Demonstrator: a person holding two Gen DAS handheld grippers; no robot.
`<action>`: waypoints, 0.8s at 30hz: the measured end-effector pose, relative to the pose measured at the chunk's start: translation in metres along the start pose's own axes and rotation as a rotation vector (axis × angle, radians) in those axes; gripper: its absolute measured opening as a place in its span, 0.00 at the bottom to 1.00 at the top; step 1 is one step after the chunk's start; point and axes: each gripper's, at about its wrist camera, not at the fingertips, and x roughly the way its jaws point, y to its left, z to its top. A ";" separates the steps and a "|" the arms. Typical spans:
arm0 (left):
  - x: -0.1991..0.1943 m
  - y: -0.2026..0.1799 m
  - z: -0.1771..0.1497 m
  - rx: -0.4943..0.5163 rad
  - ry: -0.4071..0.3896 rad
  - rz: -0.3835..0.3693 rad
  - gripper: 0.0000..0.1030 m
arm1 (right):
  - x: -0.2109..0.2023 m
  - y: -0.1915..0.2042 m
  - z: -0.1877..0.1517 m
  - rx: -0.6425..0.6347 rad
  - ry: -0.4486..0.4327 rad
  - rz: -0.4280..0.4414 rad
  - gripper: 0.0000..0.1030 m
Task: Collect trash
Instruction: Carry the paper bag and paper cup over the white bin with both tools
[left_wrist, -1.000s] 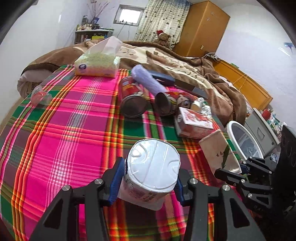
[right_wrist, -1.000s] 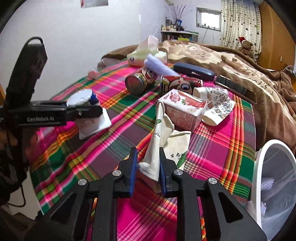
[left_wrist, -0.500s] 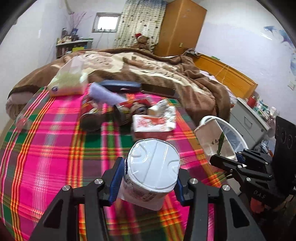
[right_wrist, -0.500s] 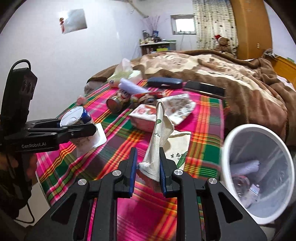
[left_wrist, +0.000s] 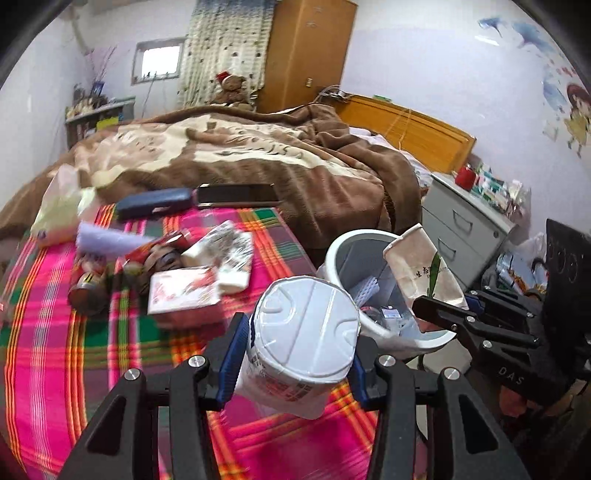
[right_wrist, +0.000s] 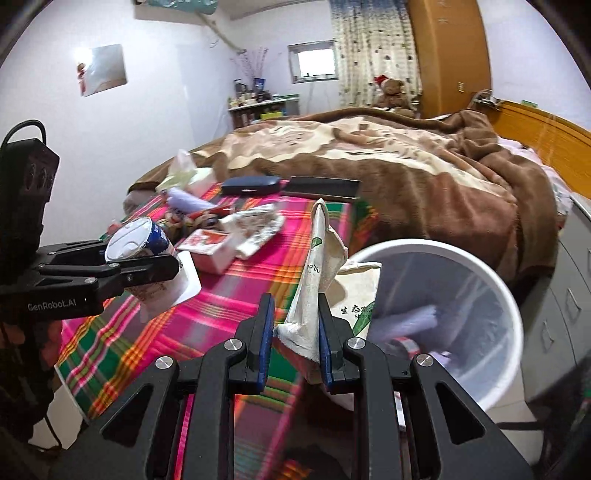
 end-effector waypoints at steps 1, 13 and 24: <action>0.005 -0.009 0.003 0.017 0.001 -0.002 0.47 | -0.001 -0.006 0.000 0.008 0.000 -0.018 0.21; 0.055 -0.077 0.023 0.102 0.030 -0.074 0.47 | 0.012 -0.067 -0.004 0.108 0.050 -0.150 0.21; 0.096 -0.100 0.032 0.124 0.057 -0.125 0.47 | 0.028 -0.098 -0.015 0.144 0.124 -0.202 0.22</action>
